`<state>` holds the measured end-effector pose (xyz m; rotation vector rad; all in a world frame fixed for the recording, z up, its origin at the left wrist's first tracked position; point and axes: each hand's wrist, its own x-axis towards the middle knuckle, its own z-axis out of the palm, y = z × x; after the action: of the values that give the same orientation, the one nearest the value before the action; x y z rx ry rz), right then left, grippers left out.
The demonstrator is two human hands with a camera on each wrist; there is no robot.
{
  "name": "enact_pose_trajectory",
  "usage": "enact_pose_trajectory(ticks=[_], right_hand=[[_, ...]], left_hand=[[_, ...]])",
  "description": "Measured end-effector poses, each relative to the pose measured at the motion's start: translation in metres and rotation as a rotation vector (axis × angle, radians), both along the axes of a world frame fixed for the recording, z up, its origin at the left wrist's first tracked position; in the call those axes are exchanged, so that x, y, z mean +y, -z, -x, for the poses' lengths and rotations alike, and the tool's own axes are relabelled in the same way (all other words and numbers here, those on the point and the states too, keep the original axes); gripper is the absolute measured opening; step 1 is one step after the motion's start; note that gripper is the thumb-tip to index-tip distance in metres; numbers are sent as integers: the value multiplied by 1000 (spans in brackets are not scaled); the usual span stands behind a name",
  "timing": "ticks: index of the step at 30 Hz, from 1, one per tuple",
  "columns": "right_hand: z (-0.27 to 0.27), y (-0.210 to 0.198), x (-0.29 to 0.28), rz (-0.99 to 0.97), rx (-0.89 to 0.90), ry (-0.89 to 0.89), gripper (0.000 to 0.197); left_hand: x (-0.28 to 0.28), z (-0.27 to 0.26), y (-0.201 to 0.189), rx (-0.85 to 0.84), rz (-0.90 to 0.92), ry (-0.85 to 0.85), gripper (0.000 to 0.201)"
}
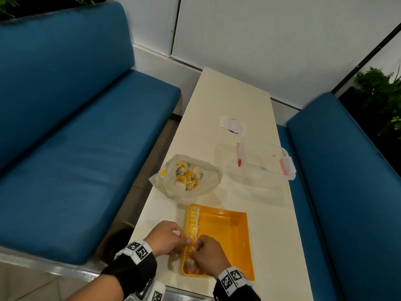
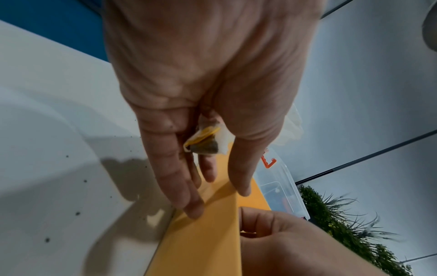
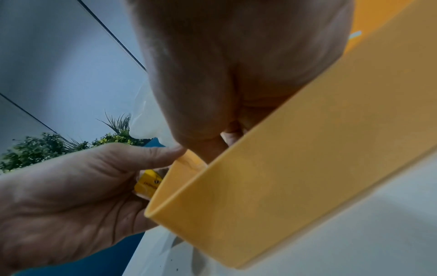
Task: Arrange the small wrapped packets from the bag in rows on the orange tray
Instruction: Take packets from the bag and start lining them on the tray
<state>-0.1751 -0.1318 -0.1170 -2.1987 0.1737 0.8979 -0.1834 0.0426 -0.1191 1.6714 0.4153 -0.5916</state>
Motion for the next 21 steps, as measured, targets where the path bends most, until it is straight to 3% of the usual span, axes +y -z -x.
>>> enact_pose_trajectory(ticks=[6, 9, 14, 21], right_hand=[[2, -4, 0, 17, 22, 39, 28], [1, -8, -1, 113, -50, -74, 29], [2, -4, -1, 213, -124, -283, 25], [1, 0, 5, 213, -176, -248, 16]], left_hand=[[1, -1, 0, 40, 4, 7, 33], [1, -2, 0, 50, 0, 16, 34], [2, -2, -2, 54, 0, 33, 32], [2, 0, -4, 68, -5, 26, 32]])
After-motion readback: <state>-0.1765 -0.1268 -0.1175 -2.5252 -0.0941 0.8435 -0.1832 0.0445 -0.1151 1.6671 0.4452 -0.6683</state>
